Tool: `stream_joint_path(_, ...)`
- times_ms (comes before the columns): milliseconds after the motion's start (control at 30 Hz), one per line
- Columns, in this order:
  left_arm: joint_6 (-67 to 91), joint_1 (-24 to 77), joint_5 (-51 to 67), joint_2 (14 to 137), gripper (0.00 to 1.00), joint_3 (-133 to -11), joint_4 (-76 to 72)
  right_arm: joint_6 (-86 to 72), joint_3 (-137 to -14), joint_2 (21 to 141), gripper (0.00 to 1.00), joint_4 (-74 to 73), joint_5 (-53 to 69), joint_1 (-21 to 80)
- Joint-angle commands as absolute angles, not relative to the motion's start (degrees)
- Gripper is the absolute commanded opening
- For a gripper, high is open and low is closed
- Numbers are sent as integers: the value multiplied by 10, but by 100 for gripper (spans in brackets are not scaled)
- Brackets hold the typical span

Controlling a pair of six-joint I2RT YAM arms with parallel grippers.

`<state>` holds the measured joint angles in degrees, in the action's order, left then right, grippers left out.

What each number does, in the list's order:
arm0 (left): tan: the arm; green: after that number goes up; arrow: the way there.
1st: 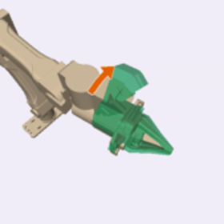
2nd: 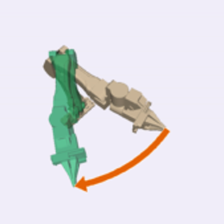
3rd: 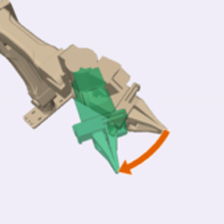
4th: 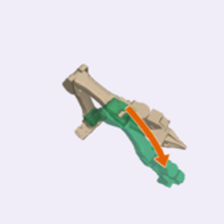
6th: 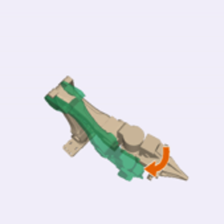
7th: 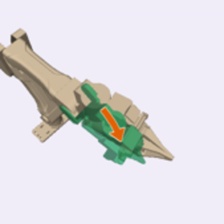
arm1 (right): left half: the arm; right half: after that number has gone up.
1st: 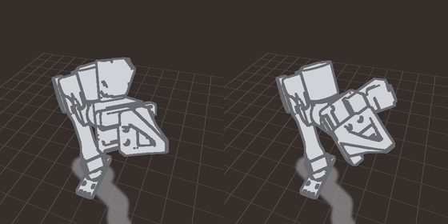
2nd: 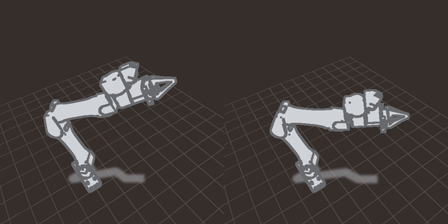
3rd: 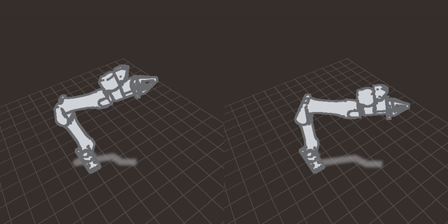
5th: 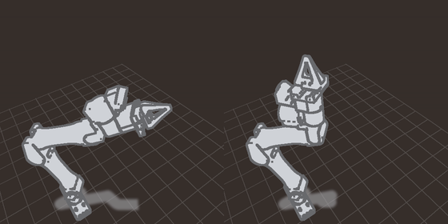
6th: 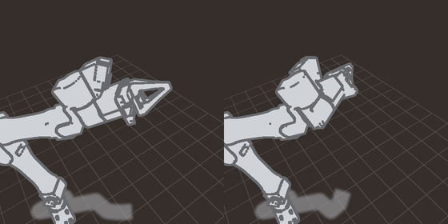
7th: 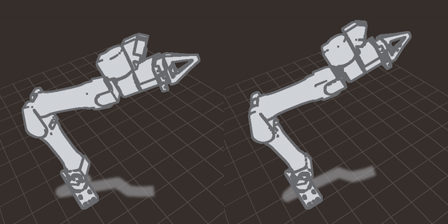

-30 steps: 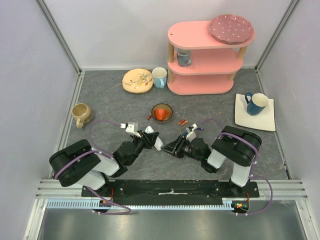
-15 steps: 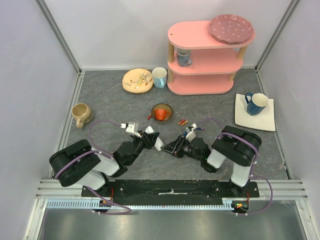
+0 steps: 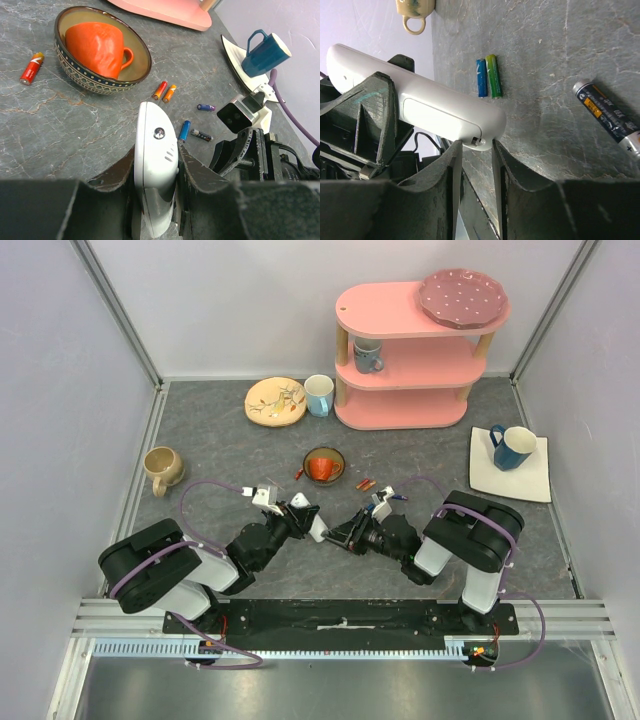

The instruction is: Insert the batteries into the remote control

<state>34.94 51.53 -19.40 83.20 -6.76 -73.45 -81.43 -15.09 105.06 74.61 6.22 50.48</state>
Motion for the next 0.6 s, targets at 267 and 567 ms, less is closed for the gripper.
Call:
stream_joint_path(267, 358, 523, -199, 832, 2, -68, -874, -811, -160, 1055, 35, 902, 61, 493)
stream_joint_path(567, 360, 524, -196, 835, 2, -68, -875, -812, -167, 1054, 33, 901, 63, 492)
